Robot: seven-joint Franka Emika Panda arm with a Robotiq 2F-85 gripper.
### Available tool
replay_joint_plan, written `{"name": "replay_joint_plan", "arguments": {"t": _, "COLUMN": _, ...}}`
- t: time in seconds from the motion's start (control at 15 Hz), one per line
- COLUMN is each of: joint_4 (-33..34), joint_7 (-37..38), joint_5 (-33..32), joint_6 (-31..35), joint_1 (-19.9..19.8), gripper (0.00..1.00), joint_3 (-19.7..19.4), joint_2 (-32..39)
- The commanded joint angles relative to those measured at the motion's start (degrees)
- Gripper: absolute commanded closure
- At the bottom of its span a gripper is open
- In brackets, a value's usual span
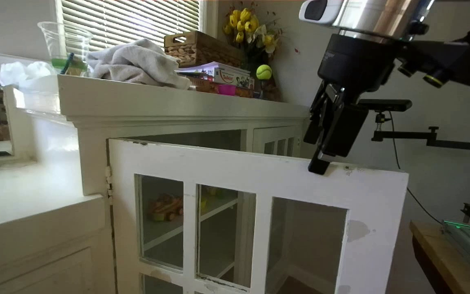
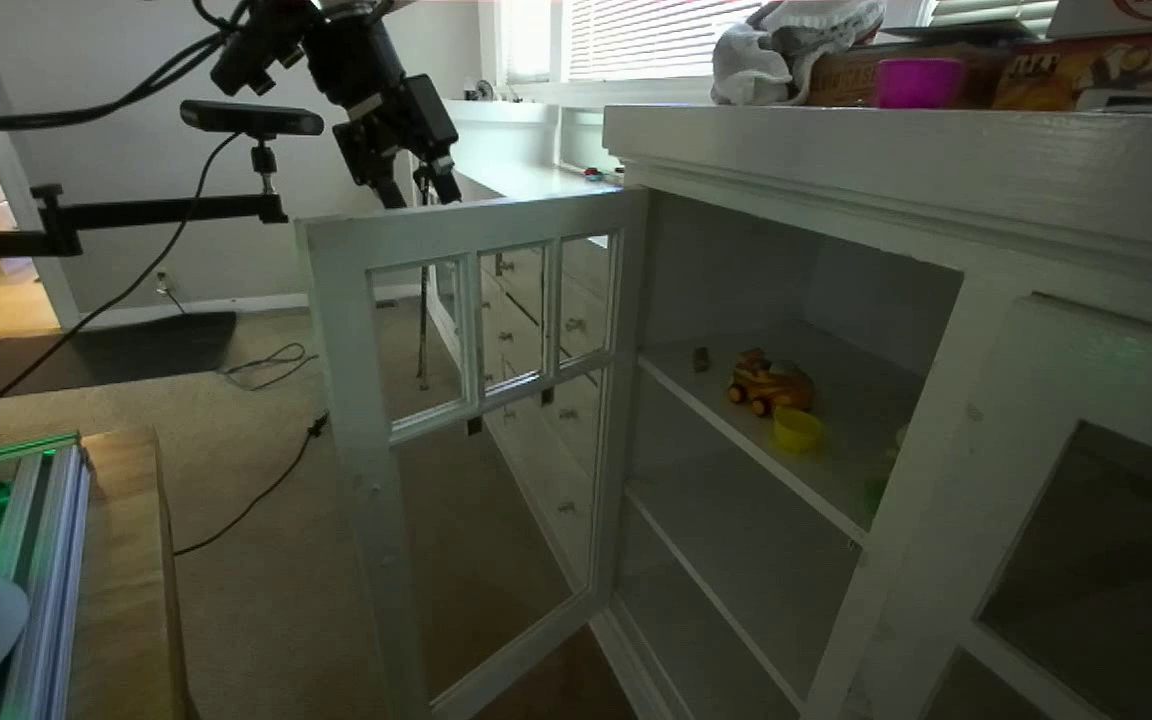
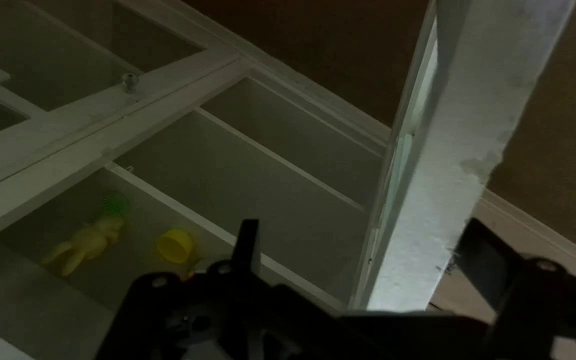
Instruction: Close the left cabinet door
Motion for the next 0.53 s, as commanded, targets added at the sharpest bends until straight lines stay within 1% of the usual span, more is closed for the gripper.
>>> {"name": "replay_joint_plan", "arguments": {"t": 0.0, "joint_4": -0.9, "joint_7": -2.2, "joint_5": -2.9, "joint_6": 0.2, "joint_1": -1.7, "gripper": 0.00, "joint_3": -1.8, "joint_2": -0.3}}
{"name": "replay_joint_plan", "arguments": {"t": 0.47, "joint_4": -1.5, "joint_7": -6.5, "joint_5": -4.3, "joint_6": 0.8, "joint_1": -4.2, "gripper": 0.00, "joint_3": -5.5, "joint_2": 0.9}}
